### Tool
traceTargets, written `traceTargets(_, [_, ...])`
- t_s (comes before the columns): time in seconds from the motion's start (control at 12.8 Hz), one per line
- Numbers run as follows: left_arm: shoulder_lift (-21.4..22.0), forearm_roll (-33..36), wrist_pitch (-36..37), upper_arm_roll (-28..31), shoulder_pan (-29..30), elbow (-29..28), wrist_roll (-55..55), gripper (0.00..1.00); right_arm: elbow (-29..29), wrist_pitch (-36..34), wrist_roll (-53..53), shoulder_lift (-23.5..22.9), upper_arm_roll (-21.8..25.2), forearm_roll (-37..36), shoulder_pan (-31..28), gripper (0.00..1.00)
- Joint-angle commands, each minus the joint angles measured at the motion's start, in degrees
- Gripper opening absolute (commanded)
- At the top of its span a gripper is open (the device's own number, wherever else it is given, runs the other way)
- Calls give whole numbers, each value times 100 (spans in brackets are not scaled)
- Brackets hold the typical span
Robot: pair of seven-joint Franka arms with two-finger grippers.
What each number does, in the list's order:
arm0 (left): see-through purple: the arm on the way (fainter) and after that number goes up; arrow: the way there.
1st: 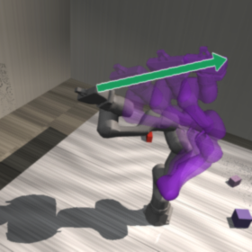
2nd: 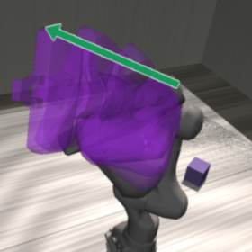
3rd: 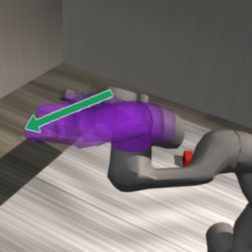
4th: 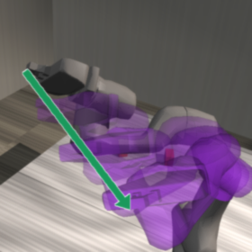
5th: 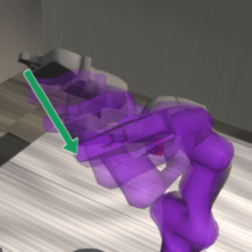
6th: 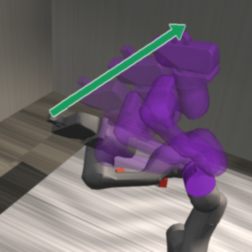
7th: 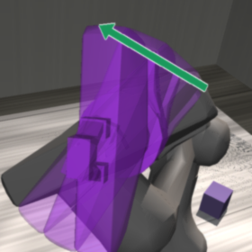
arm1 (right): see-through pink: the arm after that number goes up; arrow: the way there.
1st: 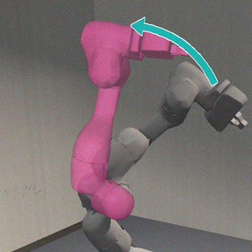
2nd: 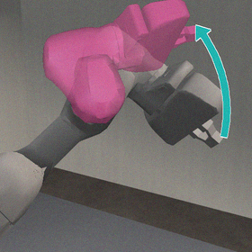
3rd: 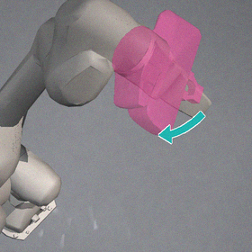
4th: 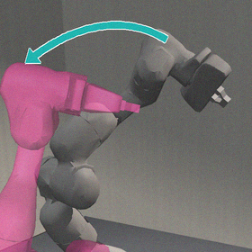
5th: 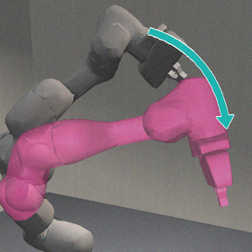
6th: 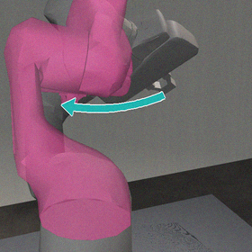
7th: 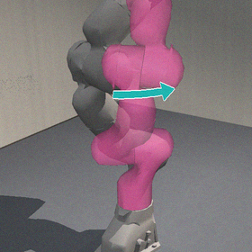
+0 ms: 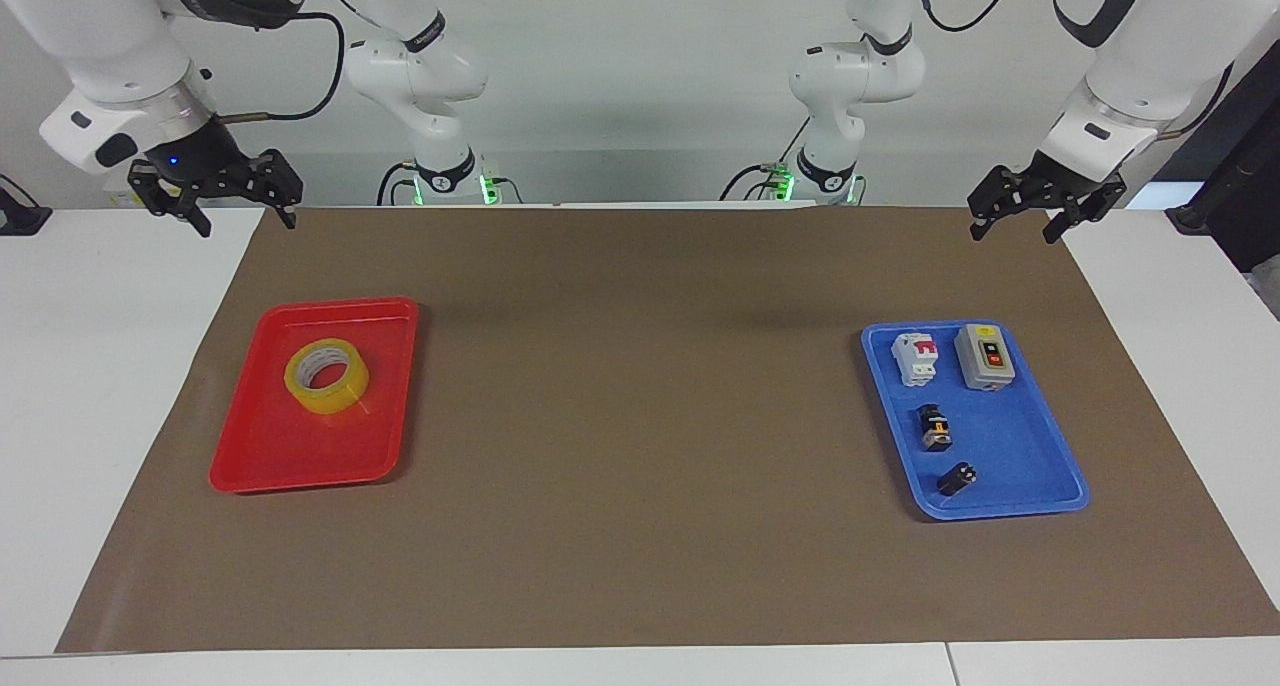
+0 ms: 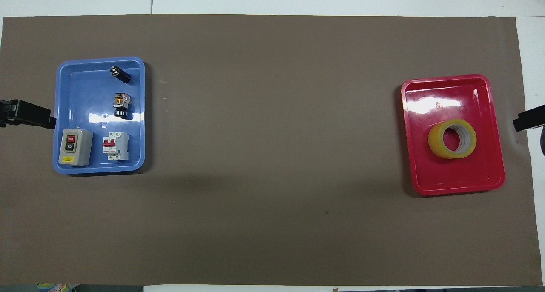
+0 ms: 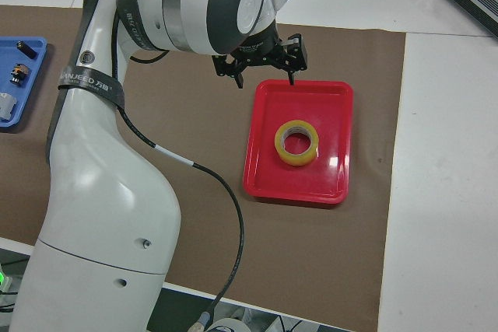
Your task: Place and move tape with both arms
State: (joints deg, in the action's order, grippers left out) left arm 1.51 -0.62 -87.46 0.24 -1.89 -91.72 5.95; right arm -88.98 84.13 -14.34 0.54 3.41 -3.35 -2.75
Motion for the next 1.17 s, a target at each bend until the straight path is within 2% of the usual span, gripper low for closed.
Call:
traceTargets(0.0, [16, 124, 10, 2, 4, 31, -15, 100, 57, -19, 63, -37, -42, 63, -94, 100])
traceTargets(0.16, [16, 124, 10, 2, 4, 31, -15, 100, 39, -19, 159, -28, -33, 352, -59, 100])
traceTargets(1.09, [16, 124, 10, 2, 4, 31, -15, 100, 48, 16, 282, -37, -42, 274, -41, 100])
